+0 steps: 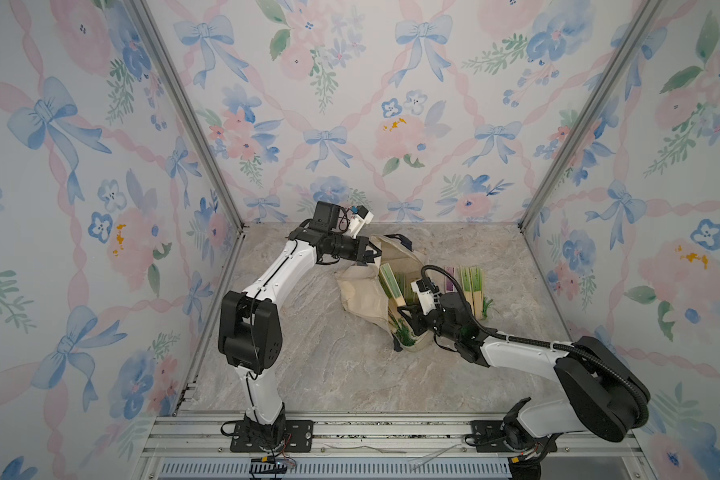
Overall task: Take out the folding fans from the tote bags
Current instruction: Pick up the folding fan from the canvas bag, then place the folding fan at the center of the board.
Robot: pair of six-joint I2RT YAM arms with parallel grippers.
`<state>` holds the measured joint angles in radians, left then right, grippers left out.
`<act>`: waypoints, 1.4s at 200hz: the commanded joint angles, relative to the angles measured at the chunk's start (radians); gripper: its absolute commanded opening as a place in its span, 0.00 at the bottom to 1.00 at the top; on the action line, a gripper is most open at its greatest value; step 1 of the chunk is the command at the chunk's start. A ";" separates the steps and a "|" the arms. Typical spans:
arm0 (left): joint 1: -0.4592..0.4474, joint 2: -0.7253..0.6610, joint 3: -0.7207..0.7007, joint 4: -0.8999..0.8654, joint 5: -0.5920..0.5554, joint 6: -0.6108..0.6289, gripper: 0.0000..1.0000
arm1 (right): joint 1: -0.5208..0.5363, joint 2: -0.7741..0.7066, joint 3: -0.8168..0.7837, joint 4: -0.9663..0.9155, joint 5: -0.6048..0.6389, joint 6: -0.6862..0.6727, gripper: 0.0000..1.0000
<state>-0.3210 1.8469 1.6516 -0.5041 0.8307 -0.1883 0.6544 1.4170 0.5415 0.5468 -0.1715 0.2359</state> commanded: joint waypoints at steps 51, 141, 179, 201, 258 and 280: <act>0.003 -0.010 0.014 0.022 0.013 0.000 0.00 | 0.020 -0.246 -0.054 -0.113 0.003 -0.125 0.00; 0.002 -0.007 0.010 0.022 -0.001 -0.007 0.00 | -0.057 -0.656 0.104 -0.411 0.005 -0.122 0.00; 0.003 -0.017 -0.003 0.022 -0.008 -0.001 0.00 | -0.237 -0.678 0.186 -0.499 0.012 0.004 0.00; 0.009 -0.042 -0.034 0.022 -0.041 0.010 0.00 | -0.366 -0.648 0.173 -0.470 -0.006 0.110 0.00; 0.037 -0.095 -0.076 0.023 -0.039 0.021 0.00 | -0.465 -0.357 0.203 -0.585 0.116 0.060 0.00; 0.060 -0.110 -0.078 0.022 -0.035 0.026 0.00 | -0.469 -0.198 0.262 -0.665 0.163 0.062 0.00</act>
<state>-0.2901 1.7908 1.5829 -0.4976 0.7998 -0.1875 0.1959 1.1027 0.7277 -0.0067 -0.0837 0.3134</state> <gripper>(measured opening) 0.057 0.235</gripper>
